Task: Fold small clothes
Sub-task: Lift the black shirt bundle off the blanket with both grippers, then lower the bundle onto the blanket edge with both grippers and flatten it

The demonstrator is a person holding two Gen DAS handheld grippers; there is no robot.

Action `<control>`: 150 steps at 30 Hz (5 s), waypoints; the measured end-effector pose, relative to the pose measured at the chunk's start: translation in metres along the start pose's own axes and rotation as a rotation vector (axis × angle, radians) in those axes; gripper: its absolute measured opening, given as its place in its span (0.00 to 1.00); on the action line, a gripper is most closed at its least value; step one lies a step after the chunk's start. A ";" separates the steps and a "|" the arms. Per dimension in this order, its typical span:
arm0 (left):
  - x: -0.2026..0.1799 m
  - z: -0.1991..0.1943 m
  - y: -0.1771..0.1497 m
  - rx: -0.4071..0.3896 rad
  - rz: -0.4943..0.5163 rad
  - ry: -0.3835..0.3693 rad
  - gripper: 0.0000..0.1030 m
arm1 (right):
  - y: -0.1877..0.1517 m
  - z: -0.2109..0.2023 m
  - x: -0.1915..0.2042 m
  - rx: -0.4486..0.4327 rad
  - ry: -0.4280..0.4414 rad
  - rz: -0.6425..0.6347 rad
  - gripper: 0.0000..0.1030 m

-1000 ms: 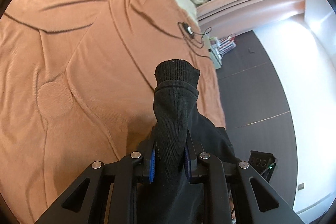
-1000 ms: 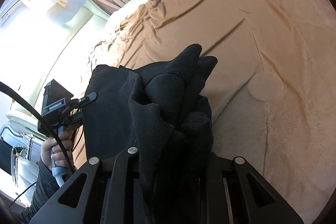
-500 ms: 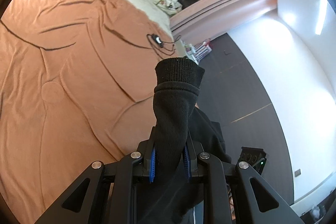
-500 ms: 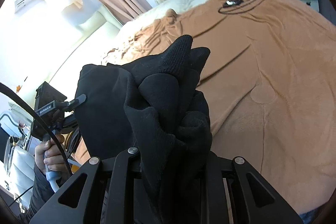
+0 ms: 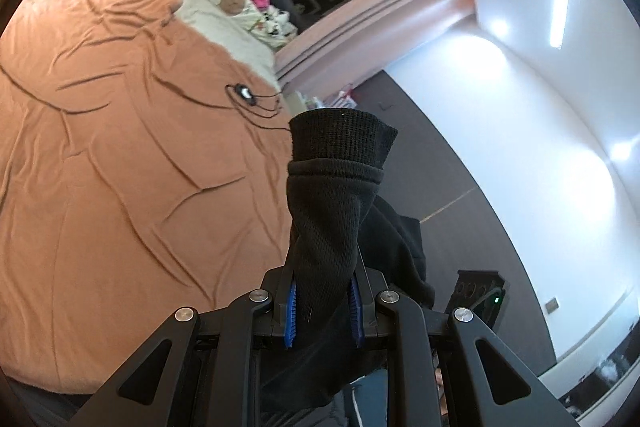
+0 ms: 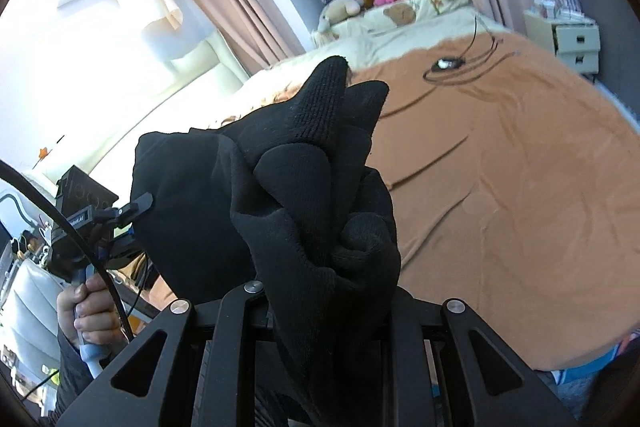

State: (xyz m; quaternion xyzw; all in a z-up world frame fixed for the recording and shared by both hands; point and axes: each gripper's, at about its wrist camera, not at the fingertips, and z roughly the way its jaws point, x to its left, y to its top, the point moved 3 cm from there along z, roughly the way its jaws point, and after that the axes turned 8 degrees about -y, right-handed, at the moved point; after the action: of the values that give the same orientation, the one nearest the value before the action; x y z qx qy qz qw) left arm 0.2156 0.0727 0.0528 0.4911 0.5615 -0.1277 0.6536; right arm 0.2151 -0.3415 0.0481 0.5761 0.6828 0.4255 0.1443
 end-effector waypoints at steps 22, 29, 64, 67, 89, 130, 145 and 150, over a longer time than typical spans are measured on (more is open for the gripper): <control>-0.103 0.016 -0.013 0.054 0.155 -0.127 0.21 | -0.024 -0.106 0.017 -0.151 -0.098 -0.091 0.16; -0.121 0.042 -0.013 0.097 0.186 -0.149 0.21 | -0.028 -0.120 0.011 -0.181 -0.135 -0.110 0.16; -0.225 0.326 -0.079 0.435 0.303 -0.301 0.21 | -0.054 -0.205 -0.089 -0.311 -0.358 -0.133 0.16; -0.223 0.357 -0.091 0.476 0.286 -0.308 0.21 | -0.059 -0.201 -0.099 -0.299 -0.386 -0.112 0.16; -0.122 0.498 -0.093 0.575 0.159 -0.157 0.20 | -0.031 -0.088 -0.122 -0.166 -0.485 0.052 0.16; 0.017 0.568 -0.040 0.648 0.241 0.238 0.28 | 0.022 -0.041 -0.216 0.116 -0.614 0.151 0.19; 0.051 0.590 -0.055 0.692 0.298 0.360 0.14 | 0.023 0.006 -0.305 0.298 -0.690 0.243 0.19; 0.030 0.581 -0.064 0.690 0.319 0.325 0.14 | 0.019 -0.026 -0.274 0.190 -0.668 0.243 0.19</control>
State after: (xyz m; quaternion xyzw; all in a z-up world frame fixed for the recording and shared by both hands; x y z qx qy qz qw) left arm 0.5331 -0.4035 -0.0704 0.7760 0.4987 -0.1264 0.3650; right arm 0.2910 -0.6022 -0.0028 0.7710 0.5609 0.1628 0.2537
